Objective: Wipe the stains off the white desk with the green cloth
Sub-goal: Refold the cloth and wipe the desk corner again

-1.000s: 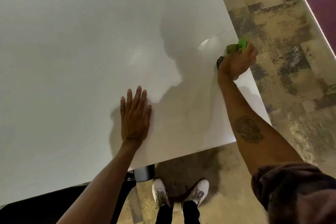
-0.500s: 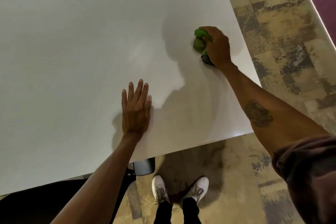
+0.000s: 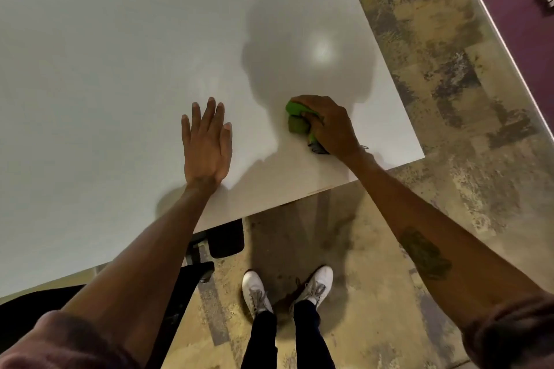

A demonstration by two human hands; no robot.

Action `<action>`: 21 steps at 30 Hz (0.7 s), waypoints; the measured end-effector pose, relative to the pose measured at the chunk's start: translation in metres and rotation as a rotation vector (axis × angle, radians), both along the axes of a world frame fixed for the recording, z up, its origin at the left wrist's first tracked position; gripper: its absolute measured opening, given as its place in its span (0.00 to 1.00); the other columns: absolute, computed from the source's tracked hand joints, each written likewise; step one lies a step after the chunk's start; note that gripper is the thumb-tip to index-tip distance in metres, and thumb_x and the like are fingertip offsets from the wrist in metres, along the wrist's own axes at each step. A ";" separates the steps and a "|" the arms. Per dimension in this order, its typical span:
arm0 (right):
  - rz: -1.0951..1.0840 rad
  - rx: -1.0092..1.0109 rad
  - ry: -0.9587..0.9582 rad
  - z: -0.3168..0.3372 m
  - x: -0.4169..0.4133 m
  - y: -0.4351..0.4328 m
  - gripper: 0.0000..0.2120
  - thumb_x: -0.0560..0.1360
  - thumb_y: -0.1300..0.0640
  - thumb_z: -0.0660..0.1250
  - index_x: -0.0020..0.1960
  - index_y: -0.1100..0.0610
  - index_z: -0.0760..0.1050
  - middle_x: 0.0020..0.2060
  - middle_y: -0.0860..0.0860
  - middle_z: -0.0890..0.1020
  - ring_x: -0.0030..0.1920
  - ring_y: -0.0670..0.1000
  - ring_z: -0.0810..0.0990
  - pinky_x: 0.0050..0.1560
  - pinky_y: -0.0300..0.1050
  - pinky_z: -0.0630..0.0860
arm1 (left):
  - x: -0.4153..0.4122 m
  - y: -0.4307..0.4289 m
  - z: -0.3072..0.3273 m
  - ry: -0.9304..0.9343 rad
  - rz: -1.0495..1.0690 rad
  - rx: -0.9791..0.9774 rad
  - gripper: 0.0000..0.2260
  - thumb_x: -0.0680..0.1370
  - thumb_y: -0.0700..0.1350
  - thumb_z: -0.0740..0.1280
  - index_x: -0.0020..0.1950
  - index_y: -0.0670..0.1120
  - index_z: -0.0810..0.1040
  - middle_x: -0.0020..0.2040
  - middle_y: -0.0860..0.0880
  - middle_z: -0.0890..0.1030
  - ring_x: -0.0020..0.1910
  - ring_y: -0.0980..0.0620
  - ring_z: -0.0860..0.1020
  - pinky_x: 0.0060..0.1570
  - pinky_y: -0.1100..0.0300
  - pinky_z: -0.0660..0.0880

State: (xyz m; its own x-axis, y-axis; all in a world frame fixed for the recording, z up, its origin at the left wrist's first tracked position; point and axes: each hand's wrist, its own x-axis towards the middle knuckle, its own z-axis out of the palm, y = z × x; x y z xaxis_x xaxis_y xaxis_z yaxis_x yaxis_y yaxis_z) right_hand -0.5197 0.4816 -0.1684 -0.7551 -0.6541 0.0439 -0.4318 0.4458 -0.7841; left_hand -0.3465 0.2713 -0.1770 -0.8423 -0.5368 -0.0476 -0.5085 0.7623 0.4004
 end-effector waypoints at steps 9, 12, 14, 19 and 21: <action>-0.972 -0.122 0.050 0.006 0.097 -0.035 0.14 0.80 0.67 0.59 0.62 0.59 0.77 0.57 0.53 0.79 0.55 0.36 0.72 0.54 0.18 0.64 | -0.002 -0.005 -0.004 -0.013 -0.007 -0.027 0.24 0.87 0.53 0.45 0.82 0.48 0.58 0.83 0.50 0.56 0.83 0.46 0.48 0.81 0.43 0.46; -1.178 -0.110 0.093 0.003 0.092 -0.060 0.14 0.80 0.66 0.60 0.63 0.59 0.77 0.61 0.56 0.78 0.59 0.56 0.76 0.59 0.38 0.73 | -0.001 -0.006 -0.008 0.007 -0.015 -0.033 0.24 0.87 0.53 0.46 0.82 0.48 0.58 0.83 0.50 0.56 0.83 0.46 0.49 0.81 0.43 0.46; -1.236 -0.074 0.103 0.001 0.088 -0.071 0.15 0.79 0.67 0.60 0.64 0.60 0.76 0.61 0.57 0.77 0.59 0.57 0.75 0.57 0.48 0.75 | -0.002 -0.006 -0.010 0.024 -0.011 -0.048 0.24 0.87 0.52 0.48 0.82 0.47 0.60 0.83 0.49 0.57 0.83 0.46 0.50 0.81 0.43 0.47; -1.262 -0.049 0.074 -0.002 0.067 -0.093 0.16 0.79 0.67 0.58 0.65 0.61 0.75 0.62 0.57 0.76 0.59 0.57 0.74 0.55 0.50 0.76 | -0.004 -0.008 -0.015 0.098 -0.020 -0.089 0.21 0.87 0.48 0.54 0.80 0.43 0.65 0.81 0.45 0.63 0.82 0.42 0.56 0.80 0.41 0.52; -1.242 -0.053 0.076 -0.003 0.055 -0.106 0.16 0.79 0.67 0.59 0.65 0.61 0.75 0.62 0.58 0.76 0.59 0.57 0.75 0.55 0.48 0.75 | -0.006 -0.009 -0.013 0.055 -0.018 -0.086 0.22 0.86 0.48 0.52 0.80 0.44 0.64 0.81 0.46 0.62 0.82 0.43 0.55 0.81 0.41 0.51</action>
State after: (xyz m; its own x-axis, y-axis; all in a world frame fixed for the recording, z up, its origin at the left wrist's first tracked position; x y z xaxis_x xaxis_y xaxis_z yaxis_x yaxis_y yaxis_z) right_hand -0.4649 0.3758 -0.1712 -0.8554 0.5040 0.1194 0.2135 0.5532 -0.8052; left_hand -0.3521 0.2627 -0.1903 -0.8518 -0.5219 0.0447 -0.4735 0.8036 0.3606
